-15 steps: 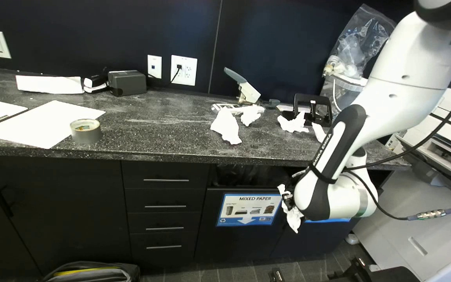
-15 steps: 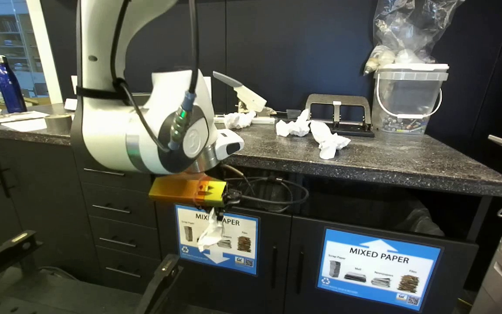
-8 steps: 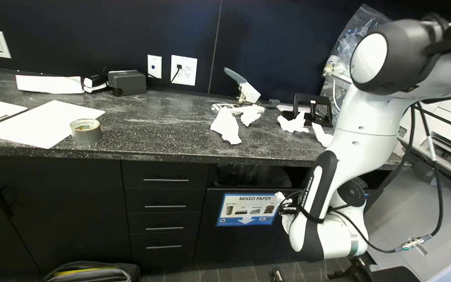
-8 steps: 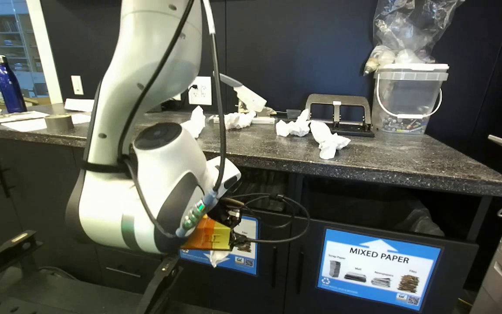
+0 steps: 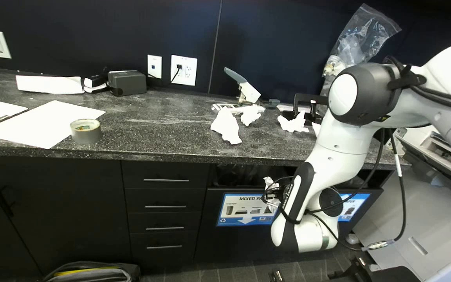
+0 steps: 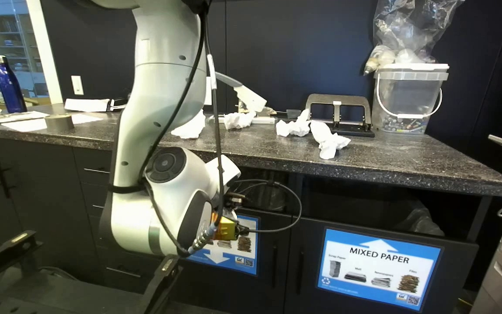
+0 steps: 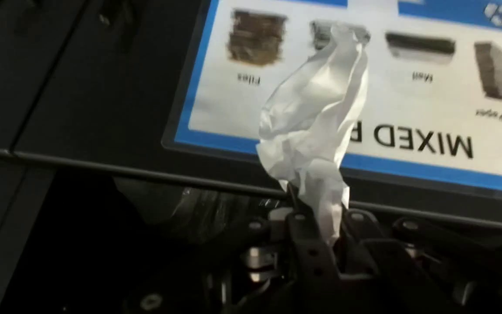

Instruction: Put the papers in the bin to the left

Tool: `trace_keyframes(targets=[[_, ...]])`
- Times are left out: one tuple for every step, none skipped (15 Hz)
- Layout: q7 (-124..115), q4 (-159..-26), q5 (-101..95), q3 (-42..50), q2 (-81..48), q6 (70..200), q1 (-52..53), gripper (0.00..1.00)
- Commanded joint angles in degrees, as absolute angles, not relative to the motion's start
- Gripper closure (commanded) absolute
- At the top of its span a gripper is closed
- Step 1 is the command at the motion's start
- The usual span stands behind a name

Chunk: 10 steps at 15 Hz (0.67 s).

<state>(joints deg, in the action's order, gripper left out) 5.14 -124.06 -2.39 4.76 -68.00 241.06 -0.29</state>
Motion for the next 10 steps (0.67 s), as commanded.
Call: trace_keyframes(targets=[[4.05,-115.19,-1.23,3.46,-72.44,245.85,-1.32,0.92],[3.85,-111.70,-0.95,3.28,-72.63,243.40,-1.28,0.92],[3.64,-111.37,-0.91,3.14,-73.62,244.77,-1.53,0.92],[3.29,-110.14,-0.88,3.02,-74.29,244.33,-1.83,0.92],[2.73,-109.28,-1.01,2.89,-74.99,243.98,-2.22,0.92],[2.40,-106.70,-0.93,2.88,-75.80,242.12,-2.38,0.92],[2.15,-105.30,-0.82,2.84,-76.73,242.10,-2.51,0.92],[1.80,-105.42,-0.57,2.67,-77.29,243.84,-2.68,0.92],[1.32,-104.14,-0.43,2.44,-77.56,243.46,-2.87,0.92],[0.96,-102.77,-0.51,2.34,-78.35,243.31,-3.09,0.92]])
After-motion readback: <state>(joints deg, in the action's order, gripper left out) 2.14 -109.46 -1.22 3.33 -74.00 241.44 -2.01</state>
